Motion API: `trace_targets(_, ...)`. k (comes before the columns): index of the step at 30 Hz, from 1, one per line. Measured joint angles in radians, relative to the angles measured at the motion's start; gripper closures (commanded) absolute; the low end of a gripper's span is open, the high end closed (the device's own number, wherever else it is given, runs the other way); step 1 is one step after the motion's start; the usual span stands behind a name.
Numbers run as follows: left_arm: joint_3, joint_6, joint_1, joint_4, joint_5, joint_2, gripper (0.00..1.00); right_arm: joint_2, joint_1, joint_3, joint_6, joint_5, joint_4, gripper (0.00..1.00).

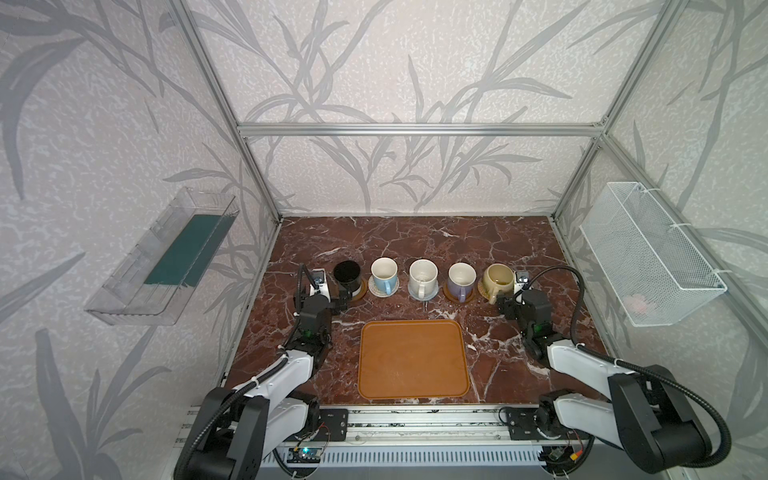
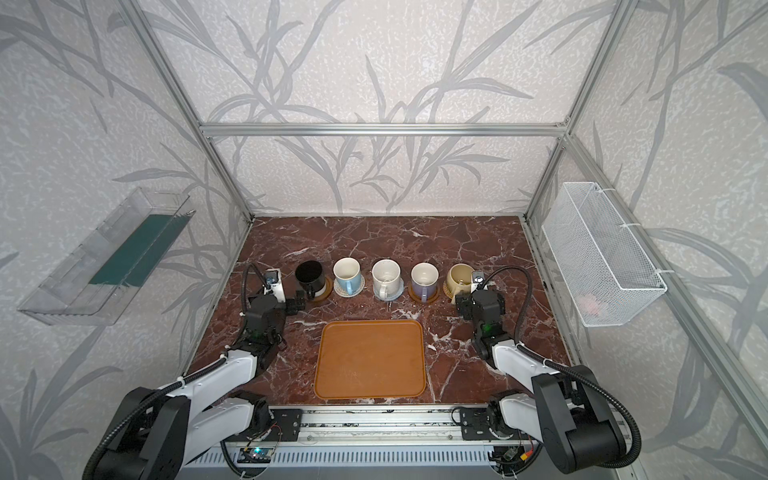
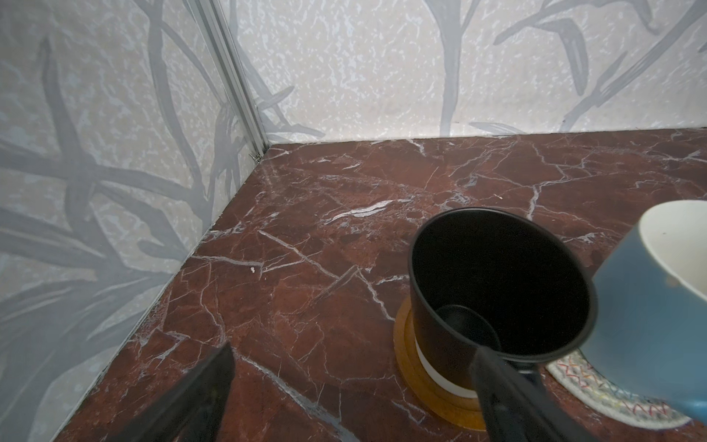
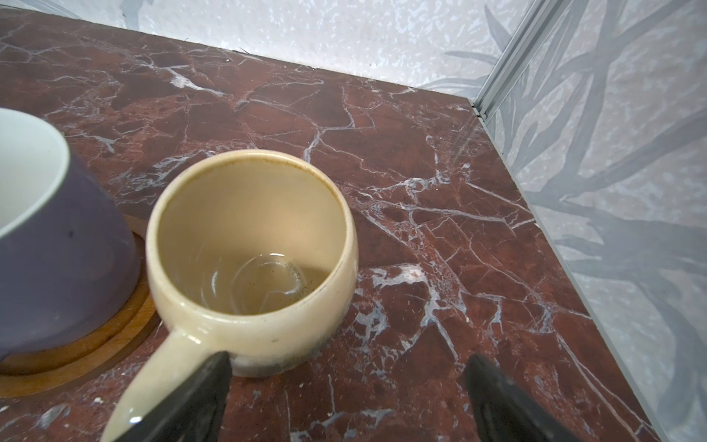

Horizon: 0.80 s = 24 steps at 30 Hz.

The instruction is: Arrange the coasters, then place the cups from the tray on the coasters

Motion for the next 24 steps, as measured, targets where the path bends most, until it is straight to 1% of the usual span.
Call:
trace_targets(8, -0.019, -0.023, 0.084, 0.121, 0.091, 0.087, 0.01, 0.013, -0.009, 0.002, -0.004, -0.009, 0.018, 0.05)
trace_targets(13, -0.019, -0.032, 0.112, 0.179, 0.137, 0.152, 0.01, 0.015, -0.026, 0.005, -0.003, -0.008, 0.019, 0.05)
trace_targets(20, -0.018, -0.034, 0.146, 0.222, 0.175, 0.197, 0.01, 0.019, -0.056, 0.003, -0.003, -0.019, 0.079, 0.05)
trace_targets(24, -0.007, -0.035, 0.181, 0.257, 0.194, 0.238, 0.01, 0.054, -0.059, 0.004, -0.003, -0.028, 0.115, 0.05)
